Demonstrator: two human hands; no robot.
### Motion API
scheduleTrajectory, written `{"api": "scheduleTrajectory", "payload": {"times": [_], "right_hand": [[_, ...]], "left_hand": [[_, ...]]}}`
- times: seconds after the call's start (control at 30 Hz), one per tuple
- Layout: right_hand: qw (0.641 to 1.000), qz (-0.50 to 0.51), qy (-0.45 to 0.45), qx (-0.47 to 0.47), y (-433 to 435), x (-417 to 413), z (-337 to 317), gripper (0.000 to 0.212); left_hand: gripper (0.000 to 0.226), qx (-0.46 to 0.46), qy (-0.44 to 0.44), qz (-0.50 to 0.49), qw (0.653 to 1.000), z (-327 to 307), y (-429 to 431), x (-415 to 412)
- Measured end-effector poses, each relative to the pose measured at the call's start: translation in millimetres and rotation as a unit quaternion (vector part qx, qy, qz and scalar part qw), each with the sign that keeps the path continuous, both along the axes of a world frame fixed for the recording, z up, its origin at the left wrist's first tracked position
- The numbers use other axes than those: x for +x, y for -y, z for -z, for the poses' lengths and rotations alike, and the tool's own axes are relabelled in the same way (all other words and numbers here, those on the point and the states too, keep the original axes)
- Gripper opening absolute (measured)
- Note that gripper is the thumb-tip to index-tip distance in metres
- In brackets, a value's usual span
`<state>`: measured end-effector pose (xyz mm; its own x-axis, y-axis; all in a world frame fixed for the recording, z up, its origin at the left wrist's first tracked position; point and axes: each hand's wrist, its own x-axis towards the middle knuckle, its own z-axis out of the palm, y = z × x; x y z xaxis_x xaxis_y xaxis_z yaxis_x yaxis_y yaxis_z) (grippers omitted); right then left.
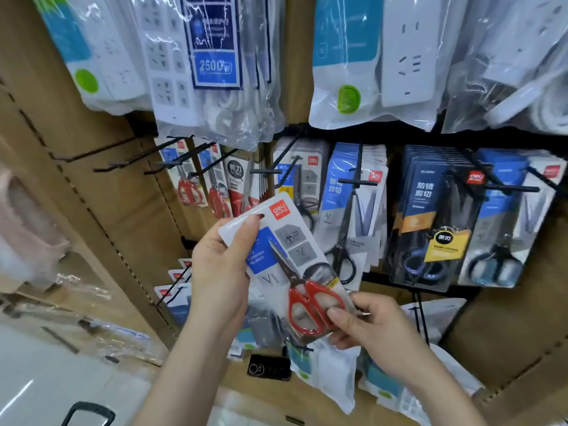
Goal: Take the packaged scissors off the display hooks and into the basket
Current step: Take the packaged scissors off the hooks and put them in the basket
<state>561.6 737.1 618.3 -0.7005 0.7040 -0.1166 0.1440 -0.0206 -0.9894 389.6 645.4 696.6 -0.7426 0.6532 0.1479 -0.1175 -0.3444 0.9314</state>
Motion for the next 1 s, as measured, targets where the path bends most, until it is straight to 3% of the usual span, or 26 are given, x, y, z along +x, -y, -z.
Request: {"api": "scheduleTrajectory", "payload": {"times": [0.07,0.17,0.3,0.43,0.6,0.87,1.0], "right_hand": [[0.998,-0.033,-0.020,-0.043,3.0,-5.8,-3.3,0.032],[0.991,-0.080,-0.043,-0.099,10.3,-17.0,-9.6,0.038],[0.987,-0.074,-0.079,-0.119,23.9,-40.1,-11.4,0.026],[0.985,-0.045,-0.101,-0.135,35.8,-63.5,-14.4,0.019],[0.974,-0.027,-0.123,-0.186,45.5,-108.7,-22.3,0.022],[0.998,-0.018,-0.006,-0.067,67.1,-213.9,-11.6,0.025],[0.999,-0.032,-0.003,-0.004,81.0,-262.3,-18.2,0.020]], "left_hand": [[0.026,0.000,0.014,-0.031,0.999,-2.0,3.5,-5.4],[0.025,-0.016,0.016,-0.086,0.996,-1.5,8.9,-20.6],[0.014,-0.081,0.050,-0.115,0.989,6.7,21.3,-53.7],[0.007,-0.145,0.027,-0.144,0.979,15.6,38.1,-93.4],[0.009,-0.146,0.019,-0.156,0.977,12.3,48.3,-147.8],[0.009,-0.093,-0.066,-0.151,0.982,5.2,69.4,-247.1],[0.003,-0.062,-0.089,-0.131,0.985,-7.4,81.4,-288.4]]}}
